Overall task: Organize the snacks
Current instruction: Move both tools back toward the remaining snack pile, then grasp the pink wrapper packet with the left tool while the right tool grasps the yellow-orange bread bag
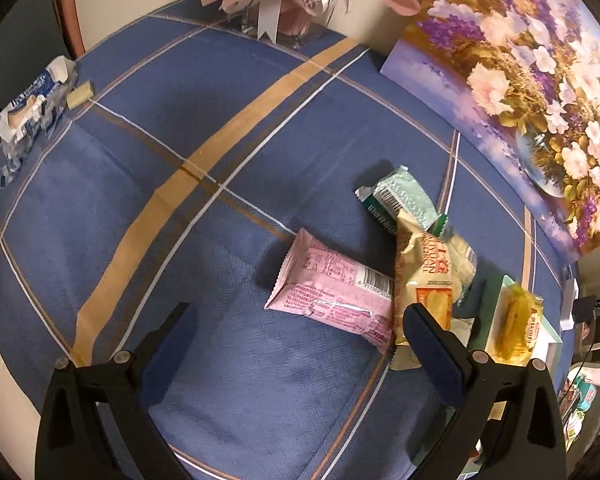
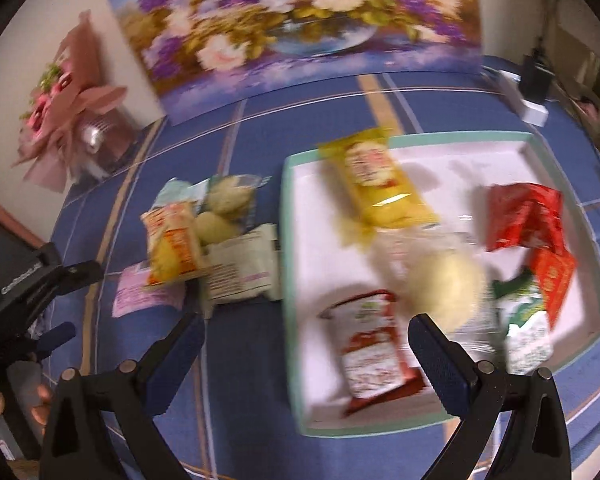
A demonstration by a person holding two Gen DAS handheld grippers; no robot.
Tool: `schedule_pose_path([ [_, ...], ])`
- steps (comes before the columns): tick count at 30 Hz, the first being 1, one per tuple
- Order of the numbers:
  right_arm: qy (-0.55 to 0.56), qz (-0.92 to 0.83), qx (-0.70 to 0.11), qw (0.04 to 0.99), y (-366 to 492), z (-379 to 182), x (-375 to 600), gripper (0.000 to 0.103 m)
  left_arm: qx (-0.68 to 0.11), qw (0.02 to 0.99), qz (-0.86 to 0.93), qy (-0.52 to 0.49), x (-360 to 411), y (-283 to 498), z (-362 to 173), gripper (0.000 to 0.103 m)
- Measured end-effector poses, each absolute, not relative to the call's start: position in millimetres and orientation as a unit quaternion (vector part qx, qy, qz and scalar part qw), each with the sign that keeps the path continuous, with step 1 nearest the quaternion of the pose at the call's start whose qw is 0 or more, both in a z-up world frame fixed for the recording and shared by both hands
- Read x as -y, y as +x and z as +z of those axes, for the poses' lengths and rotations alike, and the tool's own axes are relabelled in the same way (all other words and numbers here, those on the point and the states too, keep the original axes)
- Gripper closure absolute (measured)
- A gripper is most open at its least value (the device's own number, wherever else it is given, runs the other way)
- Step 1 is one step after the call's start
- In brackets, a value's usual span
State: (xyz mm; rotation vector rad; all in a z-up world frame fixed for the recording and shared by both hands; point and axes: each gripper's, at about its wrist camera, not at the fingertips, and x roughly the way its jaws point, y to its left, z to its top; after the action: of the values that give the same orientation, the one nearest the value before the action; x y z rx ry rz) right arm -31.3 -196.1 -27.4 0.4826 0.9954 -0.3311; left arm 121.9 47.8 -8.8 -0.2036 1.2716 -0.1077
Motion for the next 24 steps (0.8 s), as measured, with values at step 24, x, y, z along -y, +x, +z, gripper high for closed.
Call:
schedule_pose_path([
  [24, 0.21, -0.106, -0.464, 0.854, 54.8, -37.1, 164.2, 0.027, -0.629, 0.759, -0.035, -0.165, -56.5, 161.2, -56.7, 0.001],
])
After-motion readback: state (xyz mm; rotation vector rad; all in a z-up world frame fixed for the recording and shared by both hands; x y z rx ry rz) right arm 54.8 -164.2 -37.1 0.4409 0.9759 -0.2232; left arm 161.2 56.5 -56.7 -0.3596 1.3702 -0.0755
